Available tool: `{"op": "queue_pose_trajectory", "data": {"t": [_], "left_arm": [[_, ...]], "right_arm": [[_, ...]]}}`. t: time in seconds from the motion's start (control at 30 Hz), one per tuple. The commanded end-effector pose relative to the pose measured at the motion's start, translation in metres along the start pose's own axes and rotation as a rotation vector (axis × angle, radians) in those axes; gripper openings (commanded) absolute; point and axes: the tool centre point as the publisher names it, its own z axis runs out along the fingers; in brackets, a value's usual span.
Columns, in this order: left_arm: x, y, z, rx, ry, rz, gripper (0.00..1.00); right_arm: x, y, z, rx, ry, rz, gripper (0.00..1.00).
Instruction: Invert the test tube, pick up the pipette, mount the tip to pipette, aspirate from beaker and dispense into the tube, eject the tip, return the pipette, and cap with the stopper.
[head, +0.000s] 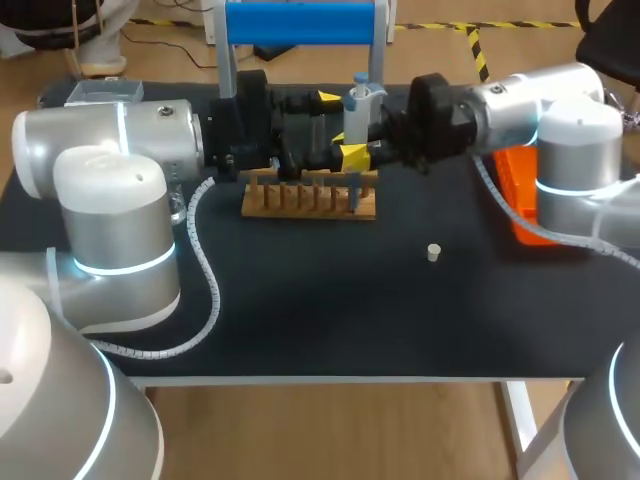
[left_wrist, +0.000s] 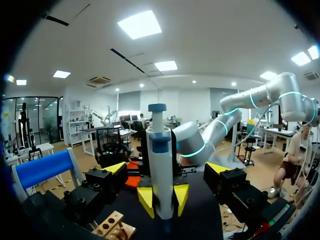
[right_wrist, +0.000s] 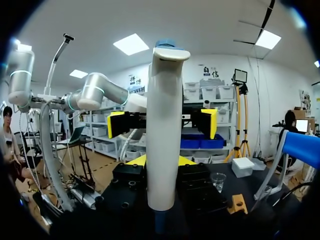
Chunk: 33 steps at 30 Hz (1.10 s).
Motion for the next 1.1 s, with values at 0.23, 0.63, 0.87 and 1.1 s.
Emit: {"op": "queue_pose_trajectory", "data": {"t": [0.23,0.63,0.87,1.1], "left_arm": [[0.0006,0.0006,0.0013,0.002,-0.004,0.001,1.0],[0.0006,0.0006,0.0013,0.002,-0.004,0.001,1.0],[0.0006,0.0006,0.0013,0.002,-0.004,0.001,0.0],[0.0006,0.0006,0.0013,0.002,-0.004,0.001,0.0]], "right_arm": [[0.0,0.0004,0.0032,-0.015,-0.029,-0.023,0.0],[0.0001,0.0016,0.0104,-0.014,-0.075,-0.064,0.0],[0.0,0.0025,0.0118,-0.022,-0.084,-0.071,0.0],[0.0012,0.0026,0.0098,-0.03,-0.097,-0.073,0.0]]}}
